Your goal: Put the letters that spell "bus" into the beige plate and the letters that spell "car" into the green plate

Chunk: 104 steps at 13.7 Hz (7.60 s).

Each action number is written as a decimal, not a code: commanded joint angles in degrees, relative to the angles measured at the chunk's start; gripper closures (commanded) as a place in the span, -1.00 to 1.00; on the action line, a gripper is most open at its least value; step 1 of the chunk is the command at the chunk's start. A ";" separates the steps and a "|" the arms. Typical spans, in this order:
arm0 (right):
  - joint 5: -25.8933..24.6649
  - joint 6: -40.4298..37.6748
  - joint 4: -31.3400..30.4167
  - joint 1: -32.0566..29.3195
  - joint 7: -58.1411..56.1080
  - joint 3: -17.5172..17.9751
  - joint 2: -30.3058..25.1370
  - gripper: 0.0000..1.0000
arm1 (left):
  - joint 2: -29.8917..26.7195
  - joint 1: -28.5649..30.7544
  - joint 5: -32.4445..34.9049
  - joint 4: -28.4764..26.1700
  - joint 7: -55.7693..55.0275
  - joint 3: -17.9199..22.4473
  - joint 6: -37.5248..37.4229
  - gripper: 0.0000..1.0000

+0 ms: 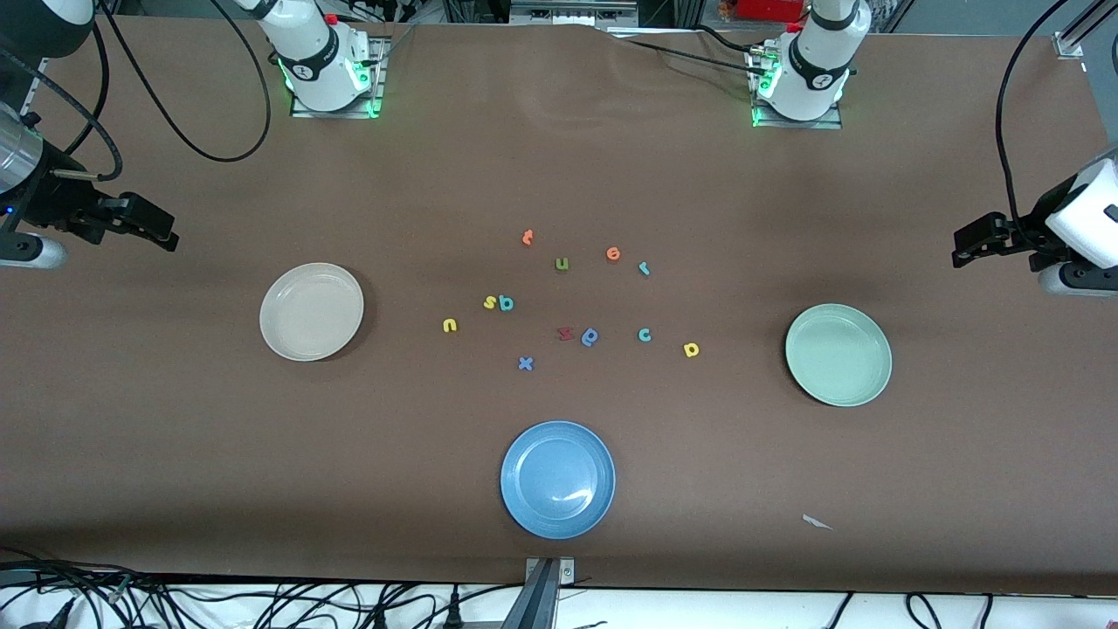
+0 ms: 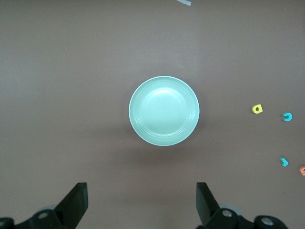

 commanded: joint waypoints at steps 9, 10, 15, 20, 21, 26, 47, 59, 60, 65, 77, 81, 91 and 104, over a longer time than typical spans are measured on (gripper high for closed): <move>0.33 -0.50 0.04 0.54 -0.19 -0.46 -0.70 -1.00 | -1.12 -0.11 -1.28 -0.37 1.52 -0.17 -0.61 -1.00; 0.33 -0.50 0.04 0.45 -0.19 -0.46 -0.70 -1.00 | -1.20 -0.20 -1.28 -0.37 1.52 -0.17 -0.87 -1.00; 0.33 -0.50 0.04 0.54 -0.11 -0.46 -0.70 -1.00 | -1.21 -0.20 -1.28 -0.37 1.52 -0.53 -1.05 -1.00; 0.33 -0.59 0.04 0.54 -0.10 -0.46 -0.70 -1.00 | -1.29 -0.20 -1.28 -0.37 1.52 -0.53 -1.13 -1.00; 0.33 -0.59 0.04 0.54 -0.10 -0.46 -0.70 -1.00 | -1.29 -0.20 -1.28 -0.37 1.52 -0.53 -1.14 -1.00; 0.33 -0.68 0.04 0.45 -0.10 -0.46 -0.70 -1.00 | -1.21 -0.20 -1.28 -0.28 1.52 -0.53 -1.14 -1.00; 0.33 -0.76 0.04 0.54 -0.10 -0.46 -0.70 -1.00 | -1.12 -0.11 -1.28 -0.19 1.52 -0.53 -1.14 -1.00; 0.33 -0.76 0.04 0.54 -0.10 -0.46 -0.70 -1.00 | -1.12 -0.11 -1.28 -0.19 1.52 -0.53 -1.14 -1.00; 0.33 -0.76 0.04 0.45 -0.10 -0.46 -0.70 -1.00 | -1.12 -0.11 -1.28 -0.11 1.52 -0.53 -1.14 -1.00; 0.33 -0.76 0.04 0.54 -0.10 -0.46 -0.70 -1.00 | -1.20 -0.11 -1.37 -0.19 1.52 -0.53 -1.14 -1.00; 0.33 -0.85 0.04 0.54 -0.10 -0.46 -0.70 -1.00 | -1.12 -0.20 -1.37 -0.19 1.52 -0.53 -1.14 -1.00; 0.33 -1.11 0.04 0.54 0.16 -0.46 -0.79 -1.00 | -1.12 -0.38 -1.46 -0.19 1.43 -0.53 -1.22 -1.00; 0.41 -3.04 -0.22 0.54 0.25 -0.37 -0.88 -1.00 | 1.24 -1.60 -4.70 -0.37 0.03 -1.31 -1.40 -1.00; -0.99 11.41 -9.27 21.09 29.75 -0.46 12.55 -1.00 | 9.52 -18.82 -5.67 -17.92 -37.65 -5.97 25.98 -1.00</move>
